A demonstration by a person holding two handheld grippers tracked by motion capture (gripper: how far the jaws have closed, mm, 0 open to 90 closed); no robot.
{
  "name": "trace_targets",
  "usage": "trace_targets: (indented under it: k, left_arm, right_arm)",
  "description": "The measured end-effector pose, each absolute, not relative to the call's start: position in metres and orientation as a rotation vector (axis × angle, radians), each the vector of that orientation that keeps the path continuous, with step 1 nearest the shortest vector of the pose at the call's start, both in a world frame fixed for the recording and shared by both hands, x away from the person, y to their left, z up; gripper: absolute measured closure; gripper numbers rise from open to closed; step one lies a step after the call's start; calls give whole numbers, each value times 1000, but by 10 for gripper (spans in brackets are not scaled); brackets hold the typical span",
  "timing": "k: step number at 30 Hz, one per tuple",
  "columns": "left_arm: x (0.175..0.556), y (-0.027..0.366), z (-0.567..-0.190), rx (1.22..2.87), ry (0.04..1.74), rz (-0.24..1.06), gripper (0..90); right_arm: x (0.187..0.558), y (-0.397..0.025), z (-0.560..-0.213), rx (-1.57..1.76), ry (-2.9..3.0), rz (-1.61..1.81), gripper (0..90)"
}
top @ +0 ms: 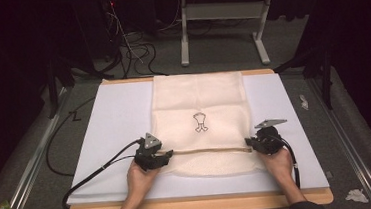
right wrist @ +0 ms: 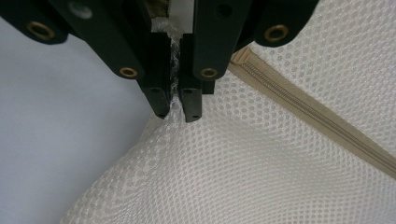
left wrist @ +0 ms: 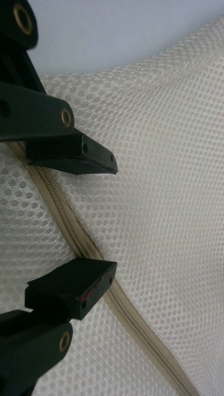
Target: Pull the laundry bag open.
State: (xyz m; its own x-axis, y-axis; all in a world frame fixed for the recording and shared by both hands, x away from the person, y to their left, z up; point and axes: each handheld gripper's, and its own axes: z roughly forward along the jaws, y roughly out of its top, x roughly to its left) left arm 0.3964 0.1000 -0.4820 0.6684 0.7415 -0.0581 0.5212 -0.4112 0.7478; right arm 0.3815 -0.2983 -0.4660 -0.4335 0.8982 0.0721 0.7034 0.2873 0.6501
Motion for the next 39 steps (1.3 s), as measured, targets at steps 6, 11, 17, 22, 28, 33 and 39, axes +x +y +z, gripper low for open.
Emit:
trace_targets:
  k: [6,11,17,22,28,33,39]
  left_arm:
    - [396,100,-480,2104,977,355,464]
    - [395,100,-477,2096,979,339,470]
    - [393,95,-468,2092,944,337,472]
    - [394,86,-465,2049,950,263,467]
    - [393,74,-459,2071,913,256,469]
    - [392,59,-453,2076,874,250,480]
    - [391,36,-450,2112,826,209,531]
  right_arm:
    - [380,-308,-459,1460,2247,979,878]
    - [380,-309,-451,1446,2238,1012,878]
    - [378,-311,-446,1440,2230,1043,879]
    - [377,-312,-444,1441,2229,1059,878]
    - [376,-313,-443,1437,2226,1080,879]
    - [375,-313,-441,1435,2230,1089,879]
    - [375,-313,-439,1424,2230,1104,879]
